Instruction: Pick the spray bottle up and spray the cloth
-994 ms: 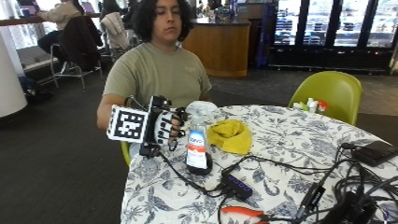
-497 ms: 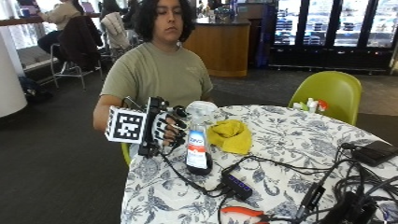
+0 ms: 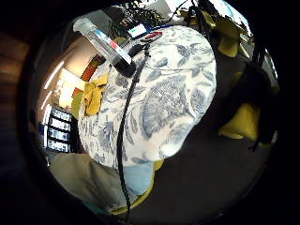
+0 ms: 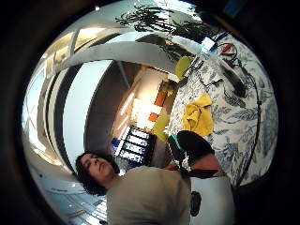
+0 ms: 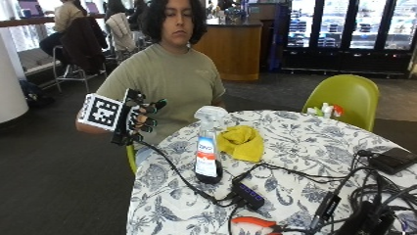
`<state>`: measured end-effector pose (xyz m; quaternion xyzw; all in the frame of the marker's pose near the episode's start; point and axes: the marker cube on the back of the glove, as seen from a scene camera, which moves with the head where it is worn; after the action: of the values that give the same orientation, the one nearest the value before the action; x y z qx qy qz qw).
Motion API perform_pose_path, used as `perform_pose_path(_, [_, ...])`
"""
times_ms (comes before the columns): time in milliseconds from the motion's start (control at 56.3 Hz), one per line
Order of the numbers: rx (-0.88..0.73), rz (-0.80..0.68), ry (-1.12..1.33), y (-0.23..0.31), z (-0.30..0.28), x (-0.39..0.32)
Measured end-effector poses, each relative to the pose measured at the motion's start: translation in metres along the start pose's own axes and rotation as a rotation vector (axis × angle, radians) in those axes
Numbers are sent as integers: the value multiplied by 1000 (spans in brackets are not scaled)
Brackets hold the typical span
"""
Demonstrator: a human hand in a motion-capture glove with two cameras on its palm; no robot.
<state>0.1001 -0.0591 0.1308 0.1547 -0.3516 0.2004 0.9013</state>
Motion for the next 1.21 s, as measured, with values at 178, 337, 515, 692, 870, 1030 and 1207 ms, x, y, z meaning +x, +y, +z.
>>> perform_pose_path(178, [6, -1, 2, -25, 8, 9])
perform_pose_path(337, [-46, 42, -115, -80, 43, 15])
perform_pose_path(515, [-42, 79, -190, -133, 82, 13])
perform_pose_path(692, [6, 99, -288, -174, 110, 21])
perform_pose_path(870, [73, 41, -291, -204, 126, 17])
perform_pose_path(1030, [59, 104, -246, -224, 135, 19])
perform_pose_path(1207, [-37, 104, -273, -240, 144, 13])
